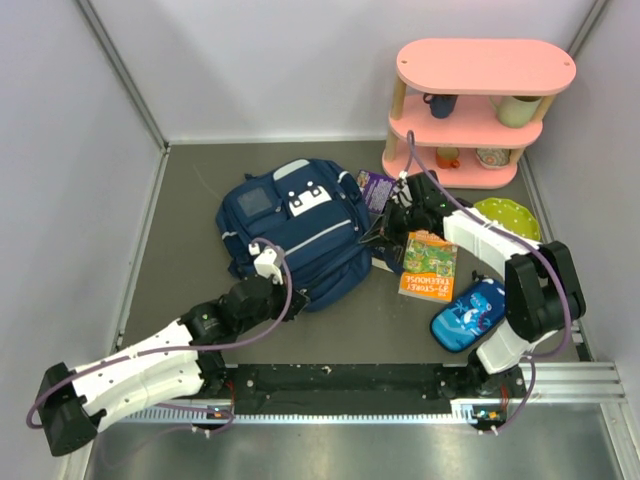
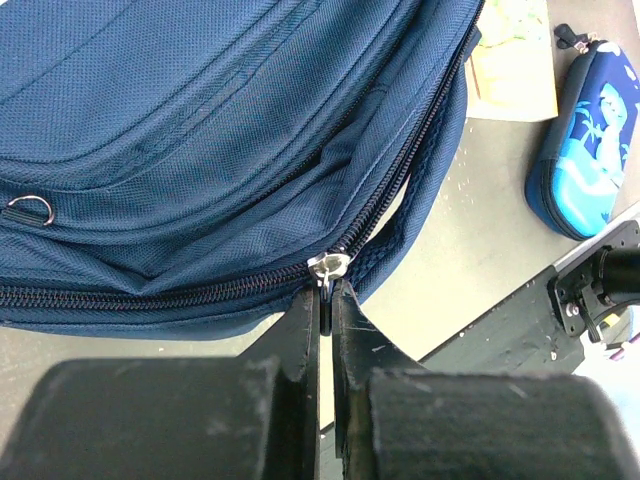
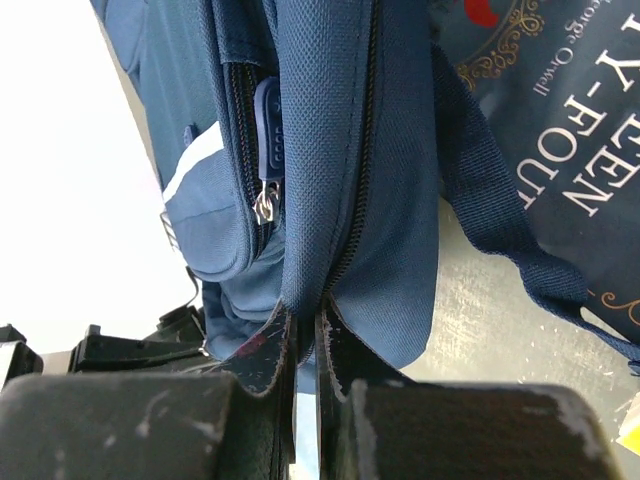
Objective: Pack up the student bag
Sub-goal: Unzip the student bag at the center of the board.
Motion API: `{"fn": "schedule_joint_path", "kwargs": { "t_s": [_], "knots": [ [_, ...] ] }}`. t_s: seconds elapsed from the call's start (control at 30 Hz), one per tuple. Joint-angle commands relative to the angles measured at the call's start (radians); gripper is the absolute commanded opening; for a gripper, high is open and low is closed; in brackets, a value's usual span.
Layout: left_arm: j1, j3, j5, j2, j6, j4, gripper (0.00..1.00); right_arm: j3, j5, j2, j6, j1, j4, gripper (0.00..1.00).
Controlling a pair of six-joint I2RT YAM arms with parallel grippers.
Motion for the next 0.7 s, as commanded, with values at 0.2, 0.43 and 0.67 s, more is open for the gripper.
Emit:
{"fn": "schedule_joint_path", "kwargs": {
  "t_s": [0.2, 0.43, 0.67],
  "knots": [
    [-0.002, 0.064, 0.124, 0.169, 0.069, 0.102, 0.00, -0.082, 0.026, -0.124, -0.005, -0.053, 0.136, 0.65],
    [-0.005, 0.193, 0.262, 0.402, 0.094, 0.217, 0.00, -0.328, 0.049, -0.333, 0.125, 0.031, 0.170, 0.69],
    [-0.013, 0.246, 0.316, 0.478, 0.124, 0.235, 0.00, -0.340, 0.110, -0.359, 0.222, 0.175, 0.218, 0.68]
  ]
}}
